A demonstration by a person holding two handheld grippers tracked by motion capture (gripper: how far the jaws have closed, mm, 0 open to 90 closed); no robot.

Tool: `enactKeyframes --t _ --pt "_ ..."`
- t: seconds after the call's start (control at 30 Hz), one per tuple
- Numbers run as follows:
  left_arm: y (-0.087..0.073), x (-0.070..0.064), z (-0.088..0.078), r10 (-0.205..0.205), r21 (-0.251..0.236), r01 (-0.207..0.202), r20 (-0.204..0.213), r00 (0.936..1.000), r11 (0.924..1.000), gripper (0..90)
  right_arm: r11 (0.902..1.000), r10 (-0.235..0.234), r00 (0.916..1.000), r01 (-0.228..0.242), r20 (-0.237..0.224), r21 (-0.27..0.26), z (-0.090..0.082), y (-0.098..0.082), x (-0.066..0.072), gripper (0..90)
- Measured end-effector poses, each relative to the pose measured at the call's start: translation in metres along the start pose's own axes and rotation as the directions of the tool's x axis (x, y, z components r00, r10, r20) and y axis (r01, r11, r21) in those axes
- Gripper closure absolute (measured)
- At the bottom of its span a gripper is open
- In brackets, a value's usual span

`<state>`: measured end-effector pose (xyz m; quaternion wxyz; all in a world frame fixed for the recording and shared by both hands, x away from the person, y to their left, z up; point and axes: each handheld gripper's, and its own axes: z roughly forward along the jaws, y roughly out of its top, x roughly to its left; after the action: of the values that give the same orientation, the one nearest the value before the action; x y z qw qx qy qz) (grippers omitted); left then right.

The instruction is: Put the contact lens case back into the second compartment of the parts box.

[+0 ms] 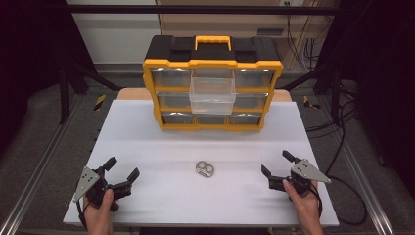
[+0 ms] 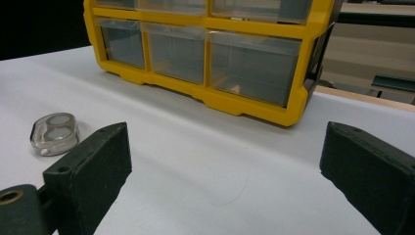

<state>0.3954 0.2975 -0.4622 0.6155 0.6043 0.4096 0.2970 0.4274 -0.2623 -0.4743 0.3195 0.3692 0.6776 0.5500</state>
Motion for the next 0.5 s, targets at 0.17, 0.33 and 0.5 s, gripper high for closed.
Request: enactKeyframes --t 0.17,0.33,0.5 --pt "0.001 -0.003 0.000 0.002 0.002 -0.002 0.009 1.0000 1.0000 1.3 1.0000 -0.007 0.9999 0.007 -0.009 -0.005 0.000 -0.001 0.001 5.6" --pt "0.002 -0.006 0.001 0.007 0.012 -0.007 0.016 0.9998 0.9999 1.4 0.9999 -0.010 0.9998 0.010 -0.020 -0.010 0.000 -0.002 0.003 5.7" --pt "0.003 -0.013 0.002 0.021 0.038 -0.023 0.044 0.9988 0.9990 1.8 0.9998 -0.014 0.9996 0.014 -0.026 -0.016 0.000 -0.001 0.004 5.7"
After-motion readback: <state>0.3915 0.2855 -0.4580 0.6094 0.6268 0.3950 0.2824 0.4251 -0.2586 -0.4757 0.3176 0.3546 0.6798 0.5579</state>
